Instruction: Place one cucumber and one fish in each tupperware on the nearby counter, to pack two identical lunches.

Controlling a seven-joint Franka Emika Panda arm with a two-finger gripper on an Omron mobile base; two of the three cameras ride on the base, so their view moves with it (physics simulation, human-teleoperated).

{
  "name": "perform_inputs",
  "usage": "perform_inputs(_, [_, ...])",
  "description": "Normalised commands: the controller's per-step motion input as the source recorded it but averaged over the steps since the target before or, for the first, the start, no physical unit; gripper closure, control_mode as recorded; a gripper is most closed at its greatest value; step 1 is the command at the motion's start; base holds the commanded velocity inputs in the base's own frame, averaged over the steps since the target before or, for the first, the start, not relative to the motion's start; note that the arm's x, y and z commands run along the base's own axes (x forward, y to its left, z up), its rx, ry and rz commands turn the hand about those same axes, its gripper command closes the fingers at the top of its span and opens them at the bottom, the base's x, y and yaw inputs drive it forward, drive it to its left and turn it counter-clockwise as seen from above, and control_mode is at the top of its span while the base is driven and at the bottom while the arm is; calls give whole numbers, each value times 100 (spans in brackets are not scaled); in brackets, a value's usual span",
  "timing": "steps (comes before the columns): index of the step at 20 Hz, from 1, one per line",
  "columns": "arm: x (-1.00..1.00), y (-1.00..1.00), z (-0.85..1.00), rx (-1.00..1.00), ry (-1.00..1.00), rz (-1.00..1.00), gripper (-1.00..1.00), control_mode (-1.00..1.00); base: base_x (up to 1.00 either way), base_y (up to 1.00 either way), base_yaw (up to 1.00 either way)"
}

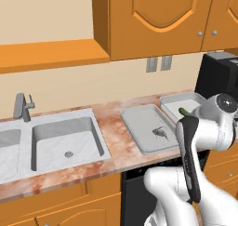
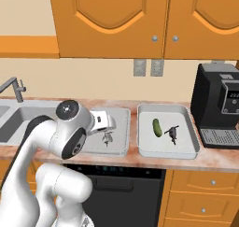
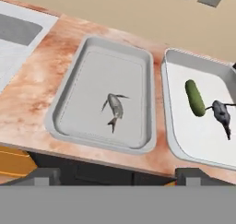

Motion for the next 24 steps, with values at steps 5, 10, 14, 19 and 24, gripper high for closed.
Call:
perform_inputs(5, [-100, 0, 71, -1, 1, 0, -100, -100, 0, 0, 0])
perform_inputs(10, [-100, 17, 21, -10, 2, 0, -100, -100, 0, 0, 0])
perform_inputs(14, [-25, 0, 0, -3, 1, 0, -100, 100, -75, -26, 0])
perform_inputs(19, [0, 0, 0, 0, 0, 0, -100, 100, -79, -99, 0])
perform_inputs(24, [0, 0, 0, 0, 0, 0, -100, 100, -10, -100, 0])
